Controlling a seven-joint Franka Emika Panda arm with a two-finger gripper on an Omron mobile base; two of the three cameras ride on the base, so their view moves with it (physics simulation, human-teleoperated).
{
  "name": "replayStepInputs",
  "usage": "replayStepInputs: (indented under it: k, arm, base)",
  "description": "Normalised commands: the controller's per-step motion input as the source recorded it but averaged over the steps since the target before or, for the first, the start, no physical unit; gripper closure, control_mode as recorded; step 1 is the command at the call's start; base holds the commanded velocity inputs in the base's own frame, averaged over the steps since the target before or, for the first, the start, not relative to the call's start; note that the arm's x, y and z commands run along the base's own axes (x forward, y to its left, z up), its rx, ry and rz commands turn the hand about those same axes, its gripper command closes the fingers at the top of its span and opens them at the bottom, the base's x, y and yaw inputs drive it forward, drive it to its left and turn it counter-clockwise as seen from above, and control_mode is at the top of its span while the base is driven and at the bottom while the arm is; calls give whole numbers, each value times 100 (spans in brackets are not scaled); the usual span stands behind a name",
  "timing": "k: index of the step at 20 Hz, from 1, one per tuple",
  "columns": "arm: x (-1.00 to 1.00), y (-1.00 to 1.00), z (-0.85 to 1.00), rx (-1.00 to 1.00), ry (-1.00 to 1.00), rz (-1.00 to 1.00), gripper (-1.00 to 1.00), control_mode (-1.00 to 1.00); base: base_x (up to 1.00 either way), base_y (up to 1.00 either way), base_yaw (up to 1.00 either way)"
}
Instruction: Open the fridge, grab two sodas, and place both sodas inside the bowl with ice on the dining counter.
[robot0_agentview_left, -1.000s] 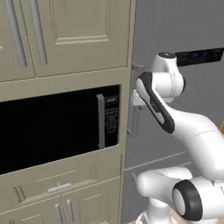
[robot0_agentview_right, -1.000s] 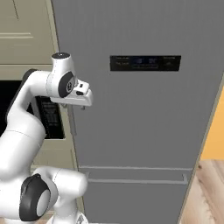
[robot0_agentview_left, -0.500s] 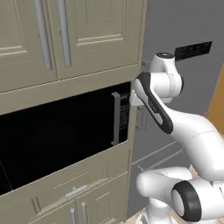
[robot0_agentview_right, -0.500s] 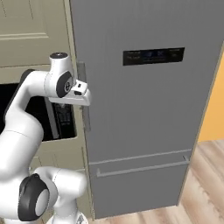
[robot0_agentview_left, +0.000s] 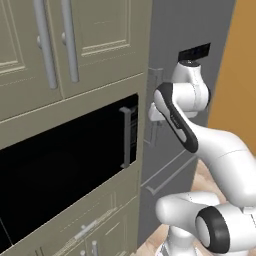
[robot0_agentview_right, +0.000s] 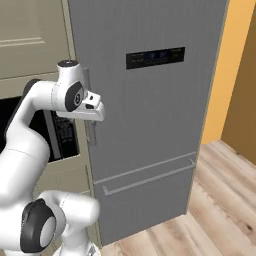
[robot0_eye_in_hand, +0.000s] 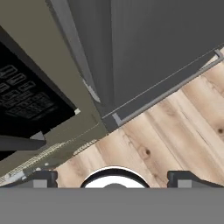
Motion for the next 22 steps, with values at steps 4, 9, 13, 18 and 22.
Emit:
replayStepInputs:
  k: [4, 9, 13, 18, 22]
  arm:
    - [0, 0, 0, 0, 0, 0, -100, 100]
    - [4, 1, -10, 0, -14, 3, -100, -100]
    - [-2, 0, -28, -1, -42, 41, -100, -100]
    - [34, -6, -10, 4, -38, 45, -100, -100]
    - [38, -3, 0, 2, -34, 35, -100, -100]
  base:
    - [27, 26, -14]
    - [9, 5, -3]
    - [0, 0, 0]
    - [0, 0, 0]
    - [0, 0, 0]
